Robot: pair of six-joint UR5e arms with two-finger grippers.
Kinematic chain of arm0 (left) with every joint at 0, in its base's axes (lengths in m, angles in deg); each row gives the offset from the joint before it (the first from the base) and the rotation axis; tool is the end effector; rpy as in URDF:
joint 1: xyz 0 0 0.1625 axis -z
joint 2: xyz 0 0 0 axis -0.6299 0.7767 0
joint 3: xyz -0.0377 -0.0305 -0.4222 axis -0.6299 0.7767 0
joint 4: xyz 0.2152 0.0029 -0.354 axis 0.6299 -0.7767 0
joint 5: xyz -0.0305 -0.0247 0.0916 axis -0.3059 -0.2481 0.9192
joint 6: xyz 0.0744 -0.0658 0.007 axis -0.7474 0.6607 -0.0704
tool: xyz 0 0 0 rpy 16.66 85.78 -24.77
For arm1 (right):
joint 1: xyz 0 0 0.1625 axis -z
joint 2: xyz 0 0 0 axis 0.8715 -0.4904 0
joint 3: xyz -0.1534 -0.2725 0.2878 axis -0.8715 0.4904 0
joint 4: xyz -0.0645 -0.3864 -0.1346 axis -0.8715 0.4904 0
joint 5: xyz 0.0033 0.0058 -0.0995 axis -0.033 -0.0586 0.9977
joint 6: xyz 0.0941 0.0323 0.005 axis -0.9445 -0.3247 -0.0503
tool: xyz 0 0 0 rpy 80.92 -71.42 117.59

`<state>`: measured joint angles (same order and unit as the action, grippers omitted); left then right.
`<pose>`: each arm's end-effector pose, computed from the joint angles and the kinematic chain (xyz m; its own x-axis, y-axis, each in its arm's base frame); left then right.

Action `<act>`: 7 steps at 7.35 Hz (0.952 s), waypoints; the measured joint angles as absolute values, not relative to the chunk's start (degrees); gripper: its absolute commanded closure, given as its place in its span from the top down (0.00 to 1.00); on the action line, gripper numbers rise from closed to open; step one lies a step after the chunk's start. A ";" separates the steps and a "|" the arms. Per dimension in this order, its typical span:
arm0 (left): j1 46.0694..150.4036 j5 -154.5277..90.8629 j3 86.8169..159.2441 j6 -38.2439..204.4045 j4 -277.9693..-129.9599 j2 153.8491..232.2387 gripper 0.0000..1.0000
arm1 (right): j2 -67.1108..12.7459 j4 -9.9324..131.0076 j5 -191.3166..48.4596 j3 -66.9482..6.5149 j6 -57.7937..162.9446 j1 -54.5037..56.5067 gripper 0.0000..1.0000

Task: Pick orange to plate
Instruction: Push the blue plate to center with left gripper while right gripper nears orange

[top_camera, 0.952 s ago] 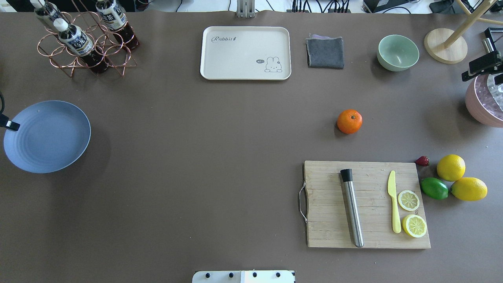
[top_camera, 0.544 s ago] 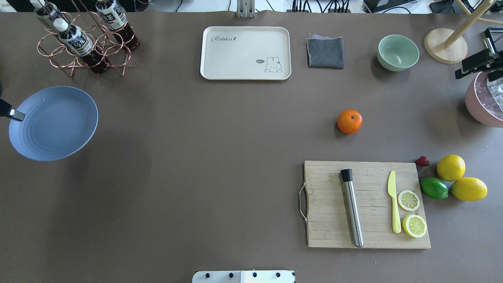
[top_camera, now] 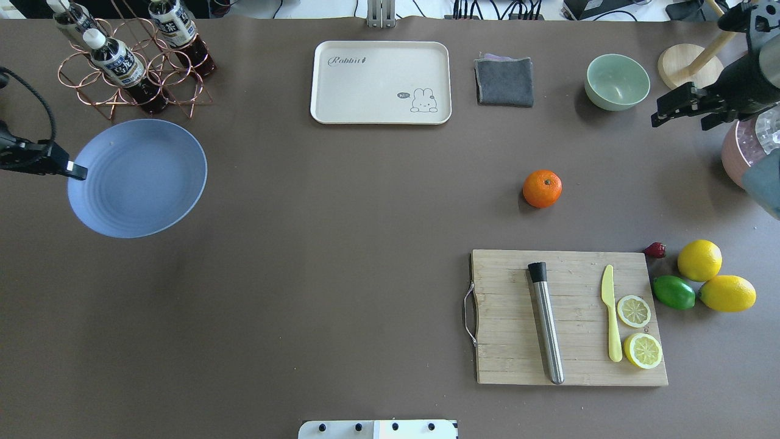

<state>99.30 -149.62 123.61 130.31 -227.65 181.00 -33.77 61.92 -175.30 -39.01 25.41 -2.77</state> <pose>0.2228 -0.5062 0.4697 0.3395 0.0236 -0.9403 0.0947 0.9937 0.0591 -0.1950 -0.5534 0.4111 0.6461 -0.0017 0.7633 -0.1236 0.9866 0.1069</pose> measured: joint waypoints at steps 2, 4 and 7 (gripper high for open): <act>90.96 -141.51 126.18 140.99 -227.23 185.68 0.00 | -30.00 62.15 -172.89 -37.71 22.86 1.17 1.00; 83.43 -133.35 126.82 148.89 -224.51 191.73 0.00 | -26.97 61.91 -170.91 -36.11 18.32 4.85 1.00; 73.51 -122.02 126.71 155.13 -220.26 198.02 0.00 | -24.97 61.76 -168.21 -34.76 13.42 8.96 1.00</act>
